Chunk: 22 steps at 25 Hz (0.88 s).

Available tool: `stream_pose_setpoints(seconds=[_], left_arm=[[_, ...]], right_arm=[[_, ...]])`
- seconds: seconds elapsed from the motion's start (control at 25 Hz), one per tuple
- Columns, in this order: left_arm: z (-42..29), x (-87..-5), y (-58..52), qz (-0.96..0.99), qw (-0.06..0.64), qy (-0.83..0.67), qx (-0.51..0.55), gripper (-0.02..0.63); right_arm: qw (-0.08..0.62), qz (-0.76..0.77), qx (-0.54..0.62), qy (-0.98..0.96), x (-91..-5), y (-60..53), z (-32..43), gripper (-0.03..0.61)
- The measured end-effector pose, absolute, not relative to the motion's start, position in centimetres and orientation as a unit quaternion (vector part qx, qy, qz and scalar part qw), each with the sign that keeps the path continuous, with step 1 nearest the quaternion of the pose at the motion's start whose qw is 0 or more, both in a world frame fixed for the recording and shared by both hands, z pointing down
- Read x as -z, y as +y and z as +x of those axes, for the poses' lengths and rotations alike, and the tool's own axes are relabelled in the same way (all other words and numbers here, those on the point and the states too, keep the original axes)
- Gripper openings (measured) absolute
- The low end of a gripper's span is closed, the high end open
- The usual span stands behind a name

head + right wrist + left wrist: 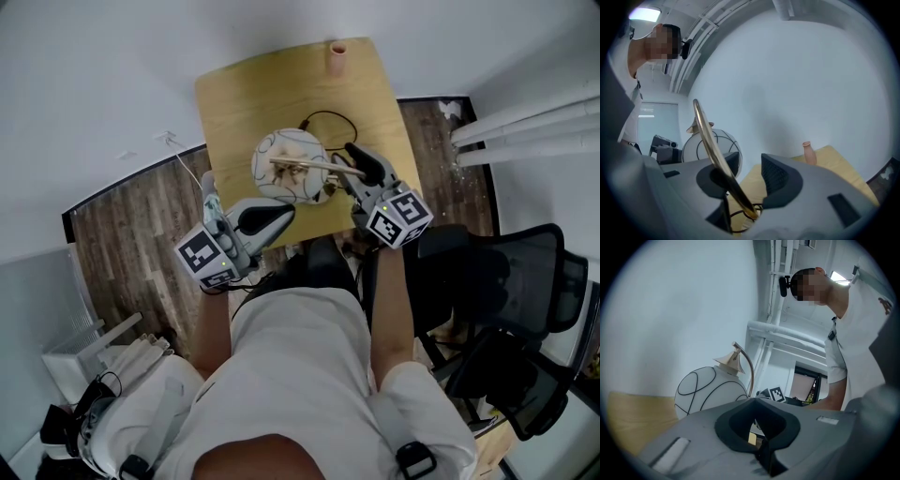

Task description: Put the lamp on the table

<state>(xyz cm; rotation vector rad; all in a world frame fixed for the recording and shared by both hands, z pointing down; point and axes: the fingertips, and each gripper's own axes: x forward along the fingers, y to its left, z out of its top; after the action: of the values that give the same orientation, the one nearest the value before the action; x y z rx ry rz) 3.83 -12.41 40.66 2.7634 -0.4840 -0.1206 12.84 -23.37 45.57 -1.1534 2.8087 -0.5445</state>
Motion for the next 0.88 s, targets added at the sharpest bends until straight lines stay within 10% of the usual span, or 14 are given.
stream_pose_setpoints(seconds=[0.88], left_arm=[[4.1, -40.0, -12.4, 0.970, 0.163, -0.176, 0.045, 0.000]], right_arm=[[0.027, -0.393, 0.157, 0.906, -43.0, -20.2, 14.9, 0.181]])
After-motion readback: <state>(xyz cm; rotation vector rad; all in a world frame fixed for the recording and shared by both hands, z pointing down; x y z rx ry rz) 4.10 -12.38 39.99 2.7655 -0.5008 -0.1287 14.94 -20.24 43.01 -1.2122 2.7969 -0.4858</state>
